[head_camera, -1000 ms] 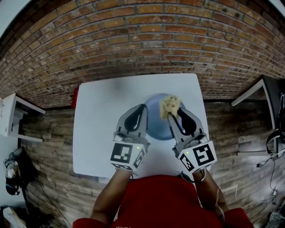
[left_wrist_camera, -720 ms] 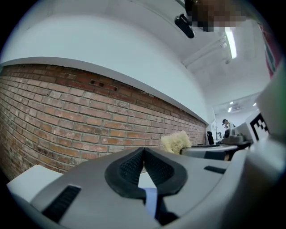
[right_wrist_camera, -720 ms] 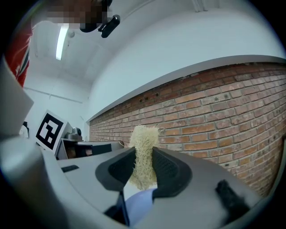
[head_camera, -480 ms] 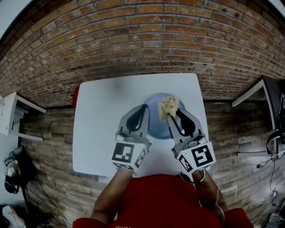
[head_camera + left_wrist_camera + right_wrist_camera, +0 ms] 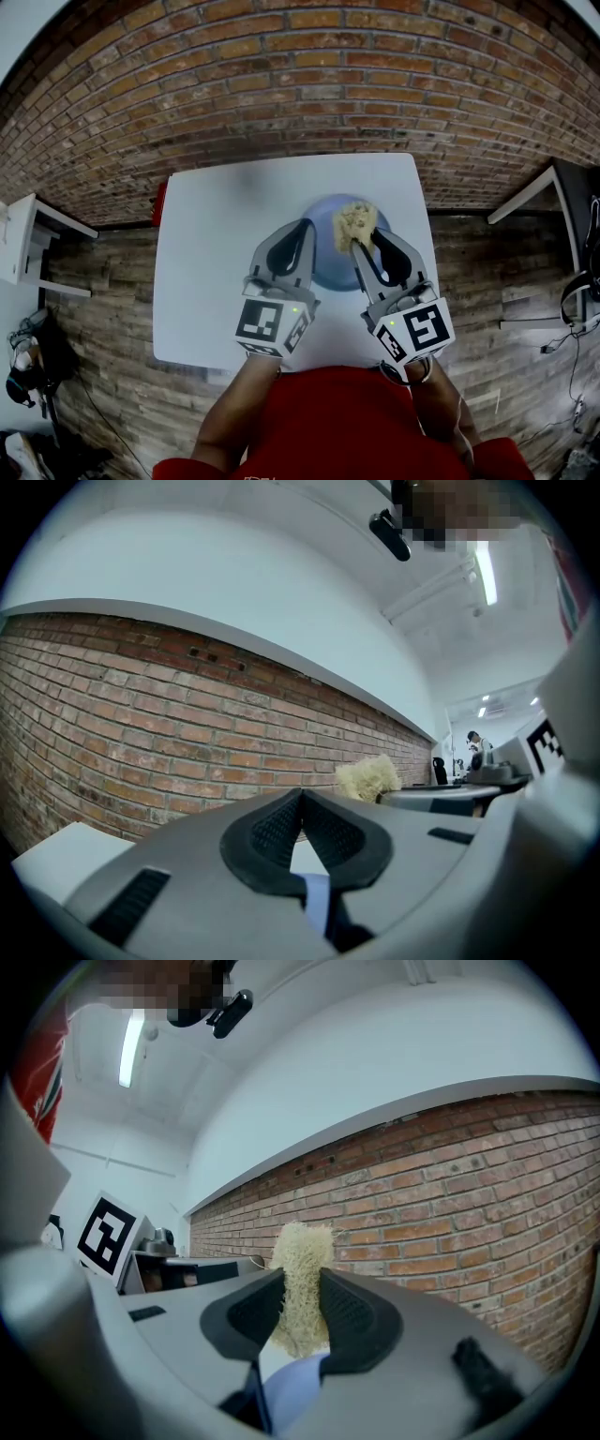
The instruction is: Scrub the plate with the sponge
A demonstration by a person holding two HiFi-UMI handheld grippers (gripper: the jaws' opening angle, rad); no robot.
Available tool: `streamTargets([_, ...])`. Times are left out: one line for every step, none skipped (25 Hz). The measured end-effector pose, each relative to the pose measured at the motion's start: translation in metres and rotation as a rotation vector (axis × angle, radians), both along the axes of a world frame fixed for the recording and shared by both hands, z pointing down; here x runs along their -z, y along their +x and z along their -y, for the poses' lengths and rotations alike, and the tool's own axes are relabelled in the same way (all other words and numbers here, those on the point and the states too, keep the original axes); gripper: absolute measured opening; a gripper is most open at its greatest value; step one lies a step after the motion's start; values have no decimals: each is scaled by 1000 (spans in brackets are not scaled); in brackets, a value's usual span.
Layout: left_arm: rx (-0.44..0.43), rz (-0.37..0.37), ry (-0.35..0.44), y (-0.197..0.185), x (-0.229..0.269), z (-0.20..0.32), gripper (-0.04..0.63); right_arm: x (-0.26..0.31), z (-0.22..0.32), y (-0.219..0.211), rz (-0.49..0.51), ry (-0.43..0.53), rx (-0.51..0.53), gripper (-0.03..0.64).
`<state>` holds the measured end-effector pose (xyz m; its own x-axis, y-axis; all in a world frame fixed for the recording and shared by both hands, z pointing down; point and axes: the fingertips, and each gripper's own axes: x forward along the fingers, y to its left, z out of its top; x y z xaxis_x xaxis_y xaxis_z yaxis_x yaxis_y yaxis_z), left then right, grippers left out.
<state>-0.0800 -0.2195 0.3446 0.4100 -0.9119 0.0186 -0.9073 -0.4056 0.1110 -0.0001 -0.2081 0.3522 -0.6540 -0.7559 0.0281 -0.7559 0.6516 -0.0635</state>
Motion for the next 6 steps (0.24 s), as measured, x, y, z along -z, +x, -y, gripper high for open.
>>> streamTargets([-1, -1, 0, 1, 0, 0, 15, 0, 0, 0, -1, 0, 0, 118])
streamTargets([-2, -1, 0, 1, 0, 0, 15, 0, 0, 1, -2, 0, 1, 118])
streamTargets([-3, -1, 0, 2, 0, 0, 15, 0, 0, 1, -2, 0, 1, 119])
streamTargets([-4, 1, 1, 3, -1, 0, 15, 0, 0, 2, -3, 0, 2, 118])
streamTargets([-6, 3, 2, 4, -1, 0, 14, 0, 1, 2, -4, 0, 2, 119])
streamTargets([-7, 5, 2, 5, -1, 1, 15, -1, 1, 3, -5, -1, 2, 118])
